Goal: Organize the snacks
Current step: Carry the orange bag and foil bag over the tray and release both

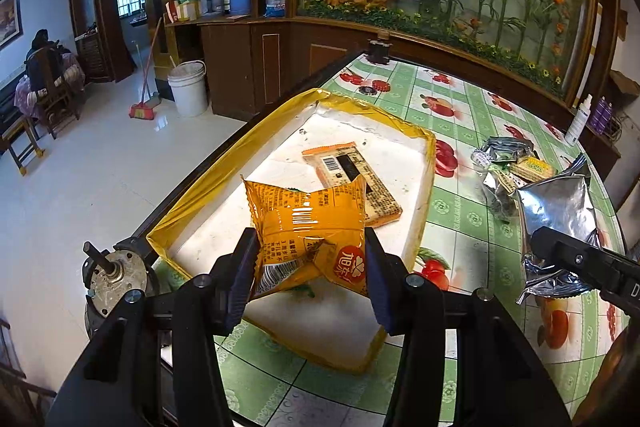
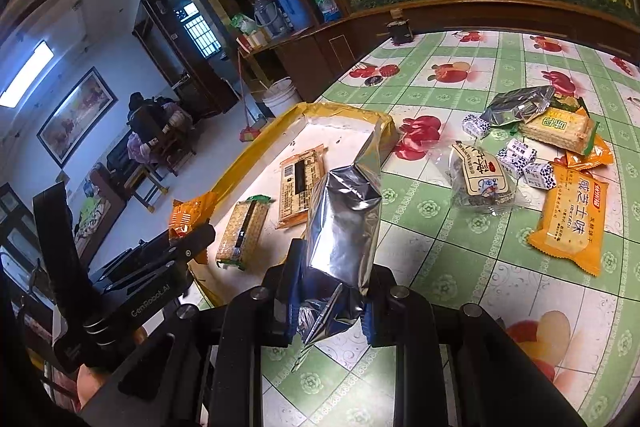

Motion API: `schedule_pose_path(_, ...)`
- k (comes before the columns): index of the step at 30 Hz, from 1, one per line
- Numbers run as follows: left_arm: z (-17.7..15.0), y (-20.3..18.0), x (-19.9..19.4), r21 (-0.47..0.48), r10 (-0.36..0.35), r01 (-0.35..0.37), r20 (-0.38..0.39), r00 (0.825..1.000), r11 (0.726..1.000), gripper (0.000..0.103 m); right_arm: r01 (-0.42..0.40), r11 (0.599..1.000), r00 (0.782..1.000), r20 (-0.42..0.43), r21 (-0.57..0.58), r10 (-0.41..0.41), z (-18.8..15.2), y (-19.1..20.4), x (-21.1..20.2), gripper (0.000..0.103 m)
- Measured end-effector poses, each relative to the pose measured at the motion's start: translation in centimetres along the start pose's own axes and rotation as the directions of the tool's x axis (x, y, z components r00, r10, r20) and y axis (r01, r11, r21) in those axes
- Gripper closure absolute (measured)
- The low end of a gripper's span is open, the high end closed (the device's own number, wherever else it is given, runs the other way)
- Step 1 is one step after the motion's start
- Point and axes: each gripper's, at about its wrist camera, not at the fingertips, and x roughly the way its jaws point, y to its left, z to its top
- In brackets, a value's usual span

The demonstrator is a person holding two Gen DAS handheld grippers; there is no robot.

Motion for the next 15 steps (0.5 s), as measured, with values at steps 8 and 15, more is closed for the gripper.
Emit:
schedule_pose_path(8,0.7,1.5,1.6,-0.03,-0.002,0.001,-0.039,0.999,1.0,0.054,-0.026,1.0,0.999,-0.02,-0.011,0.026,1.4,0.7,2.4,0.079)
schedule_pose_path(15,3.3,2.0,4.6,-0.064,-0.021,0.015,-0.086,0.996,0.998,0.054,-0.059,0.997,0.998,-0.015,-0.05,0.059,5.2,2.5,6.6,0.079)
